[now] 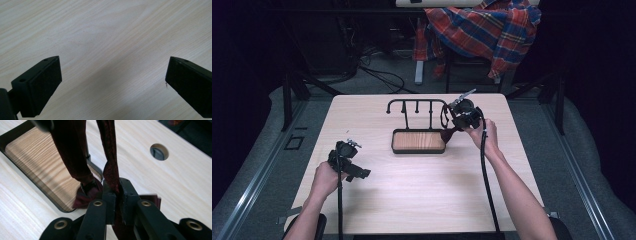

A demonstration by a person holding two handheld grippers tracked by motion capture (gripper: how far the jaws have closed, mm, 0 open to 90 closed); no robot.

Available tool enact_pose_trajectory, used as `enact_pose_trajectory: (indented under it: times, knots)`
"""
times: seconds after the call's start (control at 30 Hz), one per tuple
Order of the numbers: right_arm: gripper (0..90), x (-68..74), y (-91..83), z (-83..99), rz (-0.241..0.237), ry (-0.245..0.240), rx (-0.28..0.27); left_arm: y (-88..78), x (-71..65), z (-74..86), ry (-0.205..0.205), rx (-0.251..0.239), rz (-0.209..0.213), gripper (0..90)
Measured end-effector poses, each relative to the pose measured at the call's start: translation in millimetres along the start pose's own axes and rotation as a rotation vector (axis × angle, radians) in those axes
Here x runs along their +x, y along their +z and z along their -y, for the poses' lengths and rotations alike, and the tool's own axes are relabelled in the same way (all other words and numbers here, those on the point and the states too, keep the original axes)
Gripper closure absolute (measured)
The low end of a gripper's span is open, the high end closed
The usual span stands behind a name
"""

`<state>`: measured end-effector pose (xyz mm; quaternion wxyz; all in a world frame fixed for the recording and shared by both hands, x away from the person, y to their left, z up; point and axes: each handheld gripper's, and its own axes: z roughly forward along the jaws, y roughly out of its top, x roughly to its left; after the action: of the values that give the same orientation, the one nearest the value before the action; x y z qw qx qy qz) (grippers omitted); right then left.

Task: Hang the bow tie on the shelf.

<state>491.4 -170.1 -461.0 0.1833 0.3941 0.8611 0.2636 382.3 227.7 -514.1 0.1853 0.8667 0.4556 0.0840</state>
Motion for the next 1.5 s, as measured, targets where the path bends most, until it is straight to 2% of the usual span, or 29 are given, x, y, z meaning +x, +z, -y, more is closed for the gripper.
enact_pose_trajectory:
  times: [0.2, 0.27, 0.57, 0.7, 0.87, 0.9, 1.03, 1.23, 1.27, 1.5]
  knots:
    - [82.1, -0.8, 6.9, 4.0, -0.043, 0.020, 0.012, 0.0, -0.1, 0.0, 0.000, 0.001, 0.000, 0.6]
    - [80.2, -0.8, 9.2, 5.4, -0.056, 0.040, 0.006, 0.0, 0.1, 0.1, -0.001, 0.000, 0.000, 0.6]
    - [69.5, -2.7, 4.8, 4.7, -0.081, 0.035, 0.018, -0.2, -0.1, 0.1, 0.000, -0.001, -0.001, 0.6]
    - [63.6, -3.2, -1.8, 4.0, -0.081, 0.025, 0.020, -0.2, -0.1, -0.3, 0.002, 0.003, 0.002, 0.6]
    - [54.2, -5.5, -14.1, 4.6, -0.106, 0.021, 0.033, -0.4, -0.3, 0.0, 0.002, -0.004, 0.002, 0.5]
    - [52.3, -5.2, -16.4, 5.6, -0.112, 0.031, 0.023, -0.4, -0.3, 0.0, 0.001, -0.003, 0.001, 0.5]
    - [45.1, -5.0, -27.8, 7.7, -0.133, 0.026, 0.048, -0.4, -0.8, -0.3, 0.002, 0.000, 0.004, 0.4]
    - [40.1, -2.2, -42.4, 10.8, -0.172, 0.003, 0.067, -0.2, -0.8, -0.3, 0.001, 0.001, 0.004, 0.4]
    - [37.5, 0.5, -49.4, 12.7, -0.176, 0.000, 0.069, -0.3, -0.9, -0.2, 0.001, 0.000, 0.004, 0.4]
    - [28.8, 11.5, -67.7, 22.0, -0.189, -0.037, 0.091, 0.0, -1.8, -0.5, 0.003, 0.003, 0.003, 0.4]
